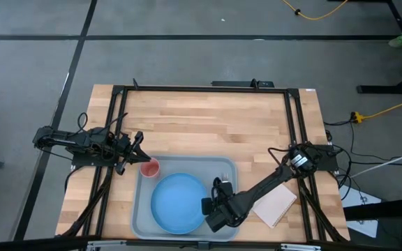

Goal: Pick and place plate/cup/fork/spoon on tray
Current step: Put the black spoon to the right of the blue plate on the gray serving tray

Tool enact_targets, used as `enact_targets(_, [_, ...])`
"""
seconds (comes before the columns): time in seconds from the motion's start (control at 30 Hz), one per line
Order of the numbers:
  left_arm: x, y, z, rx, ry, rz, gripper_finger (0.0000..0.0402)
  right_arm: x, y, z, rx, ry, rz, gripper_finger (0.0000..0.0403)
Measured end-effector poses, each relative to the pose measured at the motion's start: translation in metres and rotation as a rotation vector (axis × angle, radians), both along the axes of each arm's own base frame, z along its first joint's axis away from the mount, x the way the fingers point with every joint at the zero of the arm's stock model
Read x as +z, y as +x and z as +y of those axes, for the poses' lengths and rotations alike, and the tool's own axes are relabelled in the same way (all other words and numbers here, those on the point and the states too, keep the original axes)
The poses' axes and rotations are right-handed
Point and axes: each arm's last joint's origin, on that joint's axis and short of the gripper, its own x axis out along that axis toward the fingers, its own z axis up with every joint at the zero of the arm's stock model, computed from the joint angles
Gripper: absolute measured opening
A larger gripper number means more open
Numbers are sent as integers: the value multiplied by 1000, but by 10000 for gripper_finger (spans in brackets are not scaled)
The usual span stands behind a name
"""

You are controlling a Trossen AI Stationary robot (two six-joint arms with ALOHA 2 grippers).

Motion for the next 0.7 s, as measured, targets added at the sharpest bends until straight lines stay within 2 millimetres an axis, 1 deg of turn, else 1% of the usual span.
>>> enact_targets(0.23, [0,0,0,0,-1,0,27,0,3,-3,-7,5,-8,20])
enact_targets(0.7, [0,0,0,7,0,0,27,0,5,-2,-6,19,-28,21])
